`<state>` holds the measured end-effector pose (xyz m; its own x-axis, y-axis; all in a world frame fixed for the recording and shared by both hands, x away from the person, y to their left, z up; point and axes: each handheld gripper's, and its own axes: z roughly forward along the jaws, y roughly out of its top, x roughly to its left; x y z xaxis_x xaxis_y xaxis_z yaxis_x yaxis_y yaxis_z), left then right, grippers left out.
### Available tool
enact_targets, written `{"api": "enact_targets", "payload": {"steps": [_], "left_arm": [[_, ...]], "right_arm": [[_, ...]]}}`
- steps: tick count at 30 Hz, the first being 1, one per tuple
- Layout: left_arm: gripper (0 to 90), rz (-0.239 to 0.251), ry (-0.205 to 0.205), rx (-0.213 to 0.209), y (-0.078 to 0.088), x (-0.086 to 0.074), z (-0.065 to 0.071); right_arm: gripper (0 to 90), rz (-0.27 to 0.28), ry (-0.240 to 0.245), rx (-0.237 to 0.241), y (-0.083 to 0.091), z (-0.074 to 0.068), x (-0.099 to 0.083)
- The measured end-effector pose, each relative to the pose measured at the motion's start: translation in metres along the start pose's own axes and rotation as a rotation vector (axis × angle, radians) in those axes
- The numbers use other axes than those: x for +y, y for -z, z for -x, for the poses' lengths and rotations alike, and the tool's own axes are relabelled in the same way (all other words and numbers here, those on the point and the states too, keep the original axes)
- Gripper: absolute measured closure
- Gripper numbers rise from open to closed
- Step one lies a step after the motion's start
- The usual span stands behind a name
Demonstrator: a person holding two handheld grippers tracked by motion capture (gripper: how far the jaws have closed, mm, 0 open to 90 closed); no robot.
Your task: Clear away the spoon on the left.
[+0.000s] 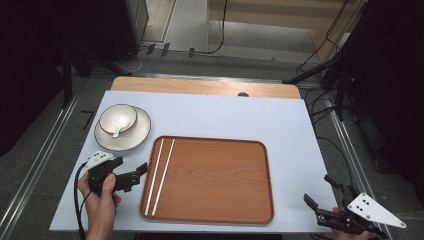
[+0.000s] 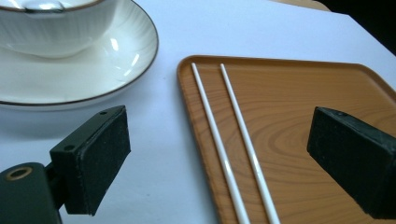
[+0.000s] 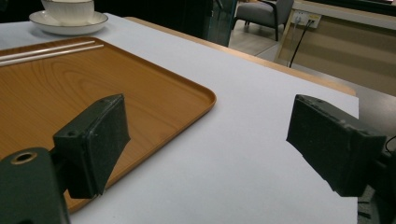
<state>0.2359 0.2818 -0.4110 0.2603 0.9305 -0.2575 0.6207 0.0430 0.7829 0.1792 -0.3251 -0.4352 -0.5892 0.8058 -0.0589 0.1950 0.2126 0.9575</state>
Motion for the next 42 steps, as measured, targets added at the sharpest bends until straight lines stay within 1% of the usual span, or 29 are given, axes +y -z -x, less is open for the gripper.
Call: {"api": "enact_targets", "payload": {"steps": [3, 6, 9, 10, 11, 12, 14, 15, 17, 20, 22, 25, 29, 31, 33, 36, 37, 39, 42], "left_arm": [[5.5, -0.002, 0.008, 0.016, 0.003, 0.004, -0.008], [5.5, 0.004, 0.030, 0.036, 0.004, 0.009, -0.020], [6.1, 0.009, 0.061, 0.055, 0.005, 0.014, -0.031], [7.0, 0.008, 0.067, 0.062, 0.006, 0.017, -0.034], [12.1, 0.009, 0.068, 0.073, 0.006, 0.018, -0.036], [14.6, 0.008, 0.073, 0.087, 0.007, 0.021, -0.039], [13.6, 0.011, 0.081, 0.093, 0.007, 0.025, -0.043], [13.7, 0.018, 0.082, 0.088, 0.007, 0.027, -0.045], [13.5, 0.023, 0.071, 0.077, 0.005, 0.032, -0.047], [14.8, 0.015, 0.059, 0.107, 0.000, 0.038, -0.050], [17.6, 0.014, 0.066, 0.132, -0.004, 0.041, -0.052], [23.0, 0.015, 0.090, 0.149, -0.008, 0.046, -0.056], [32.9, 0.014, 0.121, 0.149, -0.011, 0.051, -0.061], [37.9, 0.014, 0.156, 0.156, -0.013, 0.054, -0.065], [43.2, 0.024, 0.190, 0.144, -0.014, 0.057, -0.069], [50.0, 0.025, 0.222, 0.134, -0.017, 0.060, -0.074], [51.8, 0.025, 0.226, 0.129, -0.018, 0.061, -0.076], [52.8, 0.017, 0.229, 0.135, -0.020, 0.062, -0.077], [54.4, 0.001, 0.231, 0.132, -0.024, 0.062, -0.077]], "right_arm": [[13.2, 0.000, -0.002, 0.002, 0.000, 0.000, 0.001], [13.2, -0.004, 0.002, 0.005, 0.000, -0.001, 0.000], [13.2, 0.000, -0.004, 0.004, 0.001, 0.000, -0.001], [13.2, 0.002, -0.006, 0.003, 0.002, 0.001, 0.000], [13.2, 0.002, -0.004, 0.003, 0.002, 0.001, 0.000], [13.2, 0.001, -0.003, 0.002, 0.002, 0.001, 0.000], [13.2, 0.001, -0.002, -0.001, 0.002, 0.001, 0.000], [13.2, 0.000, -0.004, -0.001, 0.002, 0.001, 0.000], [13.2, 0.000, -0.003, -0.001, 0.002, 0.001, 0.000], [13.2, -0.003, -0.002, 0.000, 0.001, 0.000, 0.000], [13.2, -0.003, 0.001, 0.002, 0.001, 0.000, 0.000], [13.2, -0.006, -0.002, 0.001, 0.001, 0.001, -0.001], [13.2, -0.005, -0.006, 0.000, 0.002, 0.002, -0.001], [13.2, -0.008, -0.006, 0.000, 0.002, 0.002, -0.001], [13.2, -0.008, -0.005, 0.001, 0.002, 0.001, -0.001], [13.2, -0.008, -0.003, 0.001, 0.002, 0.001, -0.001], [13.2, -0.008, -0.003, 0.001, 0.002, 0.001, -0.001], [13.2, -0.010, -0.003, 0.000, 0.002, 0.001, -0.001], [13.2, -0.011, -0.002, -0.001, 0.001, 0.001, -0.002]]}}
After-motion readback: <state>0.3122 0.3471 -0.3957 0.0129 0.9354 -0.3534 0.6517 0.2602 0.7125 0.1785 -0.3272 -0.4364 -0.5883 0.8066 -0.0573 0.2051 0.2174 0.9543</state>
